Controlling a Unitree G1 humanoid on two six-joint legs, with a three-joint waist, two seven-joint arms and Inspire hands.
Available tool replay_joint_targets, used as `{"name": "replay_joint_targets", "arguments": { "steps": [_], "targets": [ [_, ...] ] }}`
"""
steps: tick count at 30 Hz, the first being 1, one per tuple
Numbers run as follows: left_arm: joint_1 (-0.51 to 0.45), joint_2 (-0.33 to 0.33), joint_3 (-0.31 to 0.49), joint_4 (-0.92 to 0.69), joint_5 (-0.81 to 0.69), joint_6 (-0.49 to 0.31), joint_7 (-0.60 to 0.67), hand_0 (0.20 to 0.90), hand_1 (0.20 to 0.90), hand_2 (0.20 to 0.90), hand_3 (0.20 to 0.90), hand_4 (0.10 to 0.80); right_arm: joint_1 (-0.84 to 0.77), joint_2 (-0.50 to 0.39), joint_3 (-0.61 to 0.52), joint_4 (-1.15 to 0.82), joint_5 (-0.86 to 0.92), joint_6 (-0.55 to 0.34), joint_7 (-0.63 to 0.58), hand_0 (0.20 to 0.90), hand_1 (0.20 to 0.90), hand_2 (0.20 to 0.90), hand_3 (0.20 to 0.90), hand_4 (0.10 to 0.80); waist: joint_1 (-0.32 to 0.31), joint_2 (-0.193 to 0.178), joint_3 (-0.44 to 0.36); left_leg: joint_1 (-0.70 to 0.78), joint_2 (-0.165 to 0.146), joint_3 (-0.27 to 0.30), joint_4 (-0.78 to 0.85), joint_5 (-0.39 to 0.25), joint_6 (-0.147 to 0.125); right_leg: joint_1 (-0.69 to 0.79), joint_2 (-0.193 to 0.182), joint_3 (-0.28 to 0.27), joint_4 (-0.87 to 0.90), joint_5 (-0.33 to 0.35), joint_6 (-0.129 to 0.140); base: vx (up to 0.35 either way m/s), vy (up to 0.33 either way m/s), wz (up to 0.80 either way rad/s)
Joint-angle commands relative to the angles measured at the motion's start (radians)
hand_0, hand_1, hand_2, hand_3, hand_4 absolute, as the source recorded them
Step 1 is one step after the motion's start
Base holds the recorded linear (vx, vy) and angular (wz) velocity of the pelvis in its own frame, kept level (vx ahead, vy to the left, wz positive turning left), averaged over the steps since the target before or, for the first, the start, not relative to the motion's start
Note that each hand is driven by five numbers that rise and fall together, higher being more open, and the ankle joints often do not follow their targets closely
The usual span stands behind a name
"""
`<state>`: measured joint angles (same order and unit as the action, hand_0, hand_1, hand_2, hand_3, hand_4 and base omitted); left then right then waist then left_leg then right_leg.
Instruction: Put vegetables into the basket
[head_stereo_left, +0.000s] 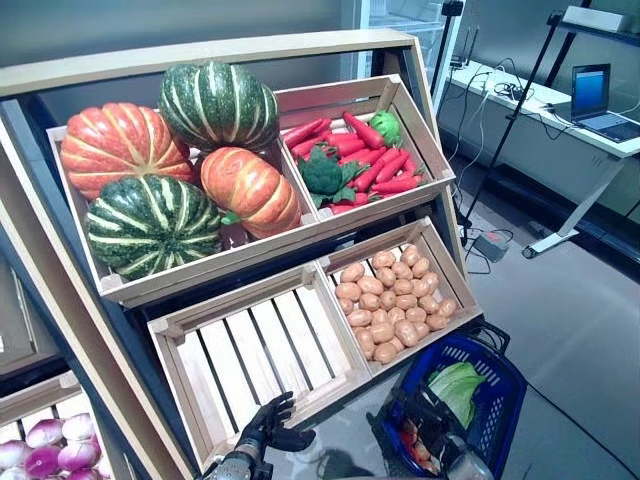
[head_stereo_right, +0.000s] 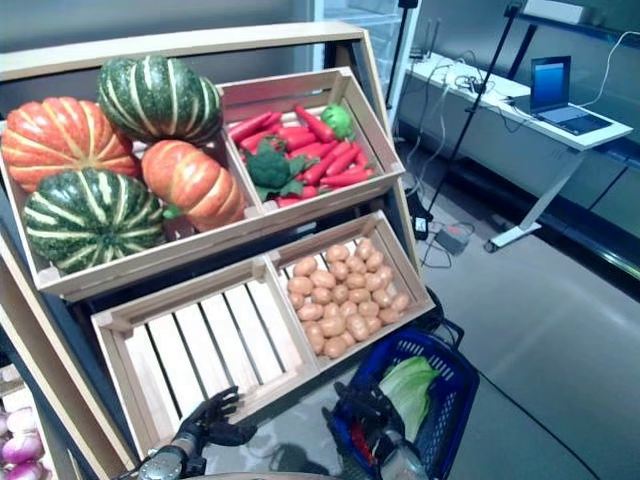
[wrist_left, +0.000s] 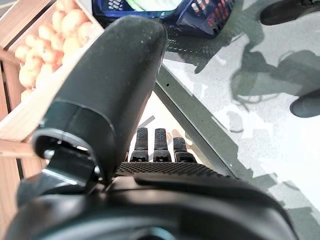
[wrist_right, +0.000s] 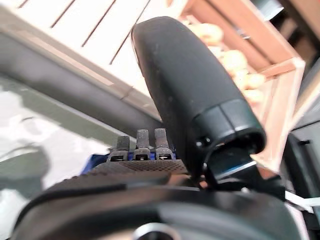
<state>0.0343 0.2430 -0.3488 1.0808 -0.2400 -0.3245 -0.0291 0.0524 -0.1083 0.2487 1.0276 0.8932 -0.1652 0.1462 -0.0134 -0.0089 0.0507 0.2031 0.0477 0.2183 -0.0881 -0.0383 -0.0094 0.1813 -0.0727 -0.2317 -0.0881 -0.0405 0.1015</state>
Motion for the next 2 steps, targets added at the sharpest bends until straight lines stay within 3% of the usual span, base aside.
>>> {"name": "replay_joint_targets", "arguments": {
  "steps": [1,2],
  "targets": [
    [-0.096,-0.04,-0.044,0.038,0.008,-0.082,-0.016,0.9,0.9,0.9,0.9,0.8,-0.108,0.014,0.034,0.04,-0.091,0.003,0.085,0.9,0.9,0.9,0.9,0.8,-0.003,0.007,0.033,-0.028,-0.023,-0.038,0.001,-0.039,0.034,-0.004,0.02,0.012,0.001,0.0,-0.069,0.0,0.0,0.0],
    [-0.101,-0.039,-0.048,0.035,0.013,-0.084,-0.016,0.9,0.9,0.9,0.9,0.8,-0.113,0.012,0.043,0.048,-0.095,0.004,0.083,0.9,0.9,0.9,0.9,0.8,-0.001,0.009,0.035,-0.027,-0.024,-0.04,0.001,-0.038,0.034,-0.002,0.019,0.009,0.001,0.0,-0.069,0.0,0.0,0.0]
  ]
}}
